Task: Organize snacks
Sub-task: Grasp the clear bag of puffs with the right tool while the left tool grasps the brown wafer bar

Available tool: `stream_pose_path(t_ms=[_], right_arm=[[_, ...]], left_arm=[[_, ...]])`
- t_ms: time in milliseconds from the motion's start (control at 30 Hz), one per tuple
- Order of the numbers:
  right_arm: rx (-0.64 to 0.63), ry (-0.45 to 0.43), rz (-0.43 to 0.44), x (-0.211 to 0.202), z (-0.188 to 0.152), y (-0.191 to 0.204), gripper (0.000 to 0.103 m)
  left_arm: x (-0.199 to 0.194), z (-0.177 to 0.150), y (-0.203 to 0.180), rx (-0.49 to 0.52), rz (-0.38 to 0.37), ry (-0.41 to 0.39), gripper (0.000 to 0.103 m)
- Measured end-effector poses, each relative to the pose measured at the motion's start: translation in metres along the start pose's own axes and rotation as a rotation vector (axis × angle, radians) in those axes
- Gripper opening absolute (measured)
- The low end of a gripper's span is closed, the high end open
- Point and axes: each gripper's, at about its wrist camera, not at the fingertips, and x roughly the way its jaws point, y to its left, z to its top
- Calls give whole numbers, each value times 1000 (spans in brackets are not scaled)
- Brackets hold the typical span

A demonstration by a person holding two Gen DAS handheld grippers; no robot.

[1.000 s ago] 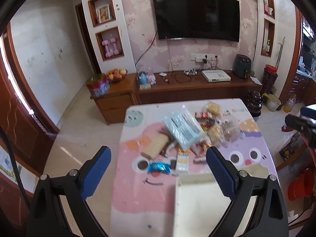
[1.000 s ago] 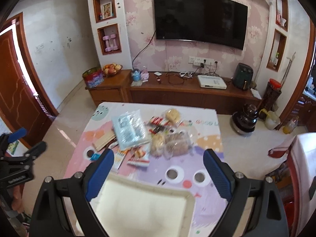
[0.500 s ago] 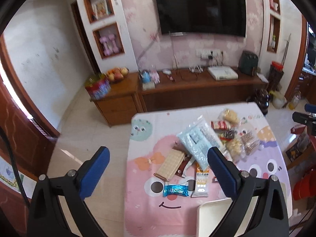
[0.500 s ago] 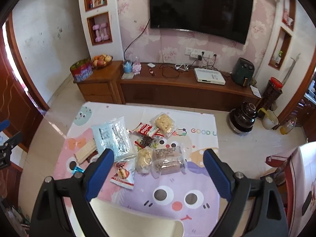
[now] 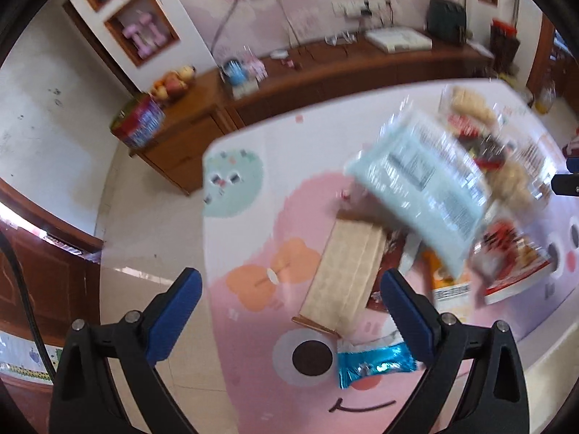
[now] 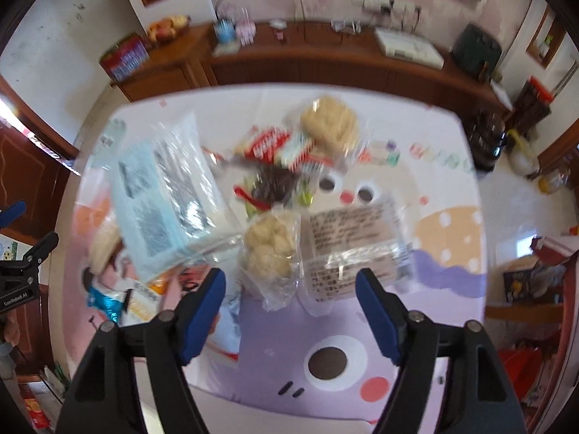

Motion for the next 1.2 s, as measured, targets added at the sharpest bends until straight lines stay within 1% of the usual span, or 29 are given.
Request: stream_pose_path(t_ms=[100,167,233,333,400,433,500,600,633,667,700,767,833,933,967,1000,1033,1067,1100,1167,1200], right_arm=[[40,41,25,29,2,-2,70],[59,52,37,40,4,-4,70],[59,44,44,46,5,-1,70],[24,17,23,48,7,9,71],[13,25,56,51,10,13,68],[15,39,75,55,11,15,63],[17,74,81,65,11,16,59],[25,86,100,75,9,16,56],[33,102,110,79,8,14,52],[38,121,109,84,7,13,50],[34,111,109,84,6,13,49],[14,104,104,85,4,14,49],[13,105,108,86,4,15,49],[14,103,112,87,5,11,48],[12,102,110,87,6,11,47],[10,102,105,87,5,11,47],[7,102,100,86,4,10,46],[5,103,95,85,2,11,44],[3,106,89,85,1,13,43],[0,108,83,84,0,15,39],[1,109,82,83,1,15,38]], left_arm=[[32,-3,-3,2,-36,48,99],[51,-5,-5,2,-50,75,97],[64,-7,-5,-4,-62,100,94],[80,-10,-3,-22,-95,132,88],[82,-10,0,-39,-118,126,88],[83,-9,2,-49,-133,127,86],[85,-9,5,-69,-161,139,84],[88,-7,6,-72,-200,153,84],[89,-7,5,-71,-214,160,84],[89,-6,5,-71,-229,170,84],[89,-6,3,-69,-246,180,84],[92,-5,-1,-52,-227,188,84],[100,-6,-5,-48,-216,215,84],[104,-3,-3,-76,-240,229,84],[105,-2,-3,-78,-234,232,84],[109,-1,-4,-74,-208,247,84],[112,-1,-4,-68,-192,260,89],[113,0,-4,-71,-178,256,95],[114,0,-3,-68,-165,262,96],[115,0,1,-88,-180,274,97],[116,-1,3,-102,-198,278,94]])
